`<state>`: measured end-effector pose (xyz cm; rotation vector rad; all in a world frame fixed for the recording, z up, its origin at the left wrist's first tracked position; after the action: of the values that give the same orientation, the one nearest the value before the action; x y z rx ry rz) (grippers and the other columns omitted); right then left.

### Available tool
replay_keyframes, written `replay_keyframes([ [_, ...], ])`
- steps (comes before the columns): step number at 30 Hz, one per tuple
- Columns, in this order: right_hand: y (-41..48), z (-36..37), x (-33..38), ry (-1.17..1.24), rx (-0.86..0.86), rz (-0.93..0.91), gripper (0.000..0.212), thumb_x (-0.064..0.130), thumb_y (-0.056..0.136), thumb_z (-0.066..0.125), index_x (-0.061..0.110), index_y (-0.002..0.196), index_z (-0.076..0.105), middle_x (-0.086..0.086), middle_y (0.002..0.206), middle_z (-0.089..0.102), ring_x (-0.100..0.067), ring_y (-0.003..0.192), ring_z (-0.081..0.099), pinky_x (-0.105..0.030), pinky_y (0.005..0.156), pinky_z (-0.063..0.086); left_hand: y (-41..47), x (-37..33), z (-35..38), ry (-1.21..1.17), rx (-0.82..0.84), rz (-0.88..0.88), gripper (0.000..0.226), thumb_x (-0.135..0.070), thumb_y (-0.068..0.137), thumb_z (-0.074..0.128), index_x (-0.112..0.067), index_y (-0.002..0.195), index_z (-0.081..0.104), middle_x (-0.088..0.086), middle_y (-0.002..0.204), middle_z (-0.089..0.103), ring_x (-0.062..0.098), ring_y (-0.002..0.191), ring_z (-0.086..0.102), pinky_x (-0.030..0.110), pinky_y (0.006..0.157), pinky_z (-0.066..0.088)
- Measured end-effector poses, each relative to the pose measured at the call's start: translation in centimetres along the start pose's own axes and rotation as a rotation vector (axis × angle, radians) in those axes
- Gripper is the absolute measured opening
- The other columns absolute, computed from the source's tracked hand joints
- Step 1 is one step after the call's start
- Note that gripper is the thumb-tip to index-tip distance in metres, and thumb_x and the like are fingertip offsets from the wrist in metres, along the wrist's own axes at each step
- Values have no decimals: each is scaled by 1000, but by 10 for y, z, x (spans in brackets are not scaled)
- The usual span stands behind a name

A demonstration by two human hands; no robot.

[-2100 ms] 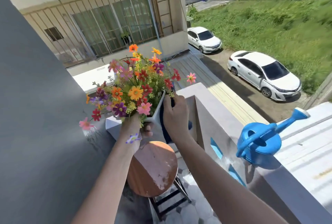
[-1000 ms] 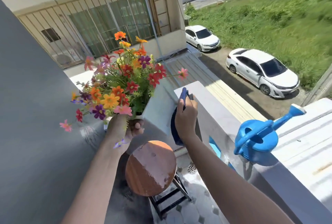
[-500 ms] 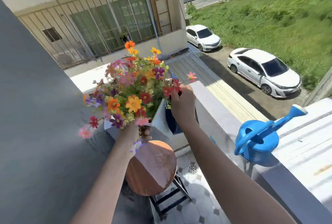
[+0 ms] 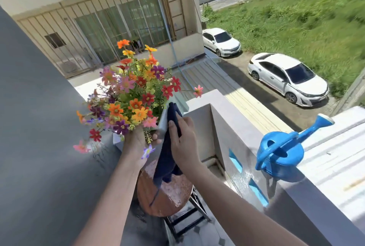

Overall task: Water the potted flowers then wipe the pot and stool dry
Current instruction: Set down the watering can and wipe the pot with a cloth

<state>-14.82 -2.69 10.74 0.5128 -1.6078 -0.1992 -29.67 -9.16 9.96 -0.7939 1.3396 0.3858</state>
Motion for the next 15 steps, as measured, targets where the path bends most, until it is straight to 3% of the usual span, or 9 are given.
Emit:
replay_keyframes([
  [2, 15, -4, 4, 7, -38, 10, 23, 16, 104, 49, 0, 108, 65, -6, 93, 50, -23, 83, 52, -26, 74, 37, 3, 1, -2, 100, 1, -35, 30, -9, 101, 27, -3, 93, 56, 19, 82, 57, 6, 31, 53, 26, 48, 53],
  [5, 38, -14, 7, 6, -106, 27, 24, 18, 105, 47, 8, 86, 58, 0, 84, 48, -21, 80, 49, -27, 72, 32, 0, -1, -7, 159, 20, -26, 37, -10, 103, 25, -6, 80, 54, 10, 62, 58, 4, 28, 52, 17, 34, 47],
  [8, 56, -26, 7, -4, -145, 42, 23, 16, 105, 46, 17, 84, 55, 8, 72, 49, -18, 70, 45, -30, 66, 32, -5, 3, -13, 227, 52, -43, 36, -6, 102, 26, -6, 77, 52, 13, 69, 55, 4, 28, 52, 17, 32, 46],
  [11, 73, -50, 10, -234, -268, -41, 30, 8, 99, 48, 3, 74, 62, -11, 67, 56, -19, 63, 47, -39, 58, 38, -7, -4, -14, 148, 77, 24, 37, -4, 100, 27, -1, 78, 57, 15, 58, 56, 8, 27, 48, 19, 29, 43],
  [13, 88, -46, 7, -159, -107, -29, 41, 11, 103, 47, 2, 64, 41, -13, 59, 39, -19, 58, 33, -39, 55, 27, -6, -9, -17, 153, 90, 90, 39, -4, 98, 27, 0, 77, 60, 13, 50, 56, 8, 26, 43, 19, 27, 41],
  [15, 96, -45, 8, -46, 60, 22, 41, 14, 104, 49, 5, 67, 33, -9, 61, 30, -15, 55, 26, -31, 53, 25, -4, -12, -24, 137, 111, 119, 38, -4, 99, 30, -2, 76, 61, 7, 42, 56, 7, 26, 42, 20, 26, 41],
])
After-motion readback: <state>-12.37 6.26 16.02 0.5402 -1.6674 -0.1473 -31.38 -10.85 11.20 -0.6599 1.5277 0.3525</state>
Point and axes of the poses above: each hand's wrist, its own y-axis towards the middle knuckle, its own z-axis out of the palm, x = y × z, the point moved 10 cm from there along y, towards the middle knuckle
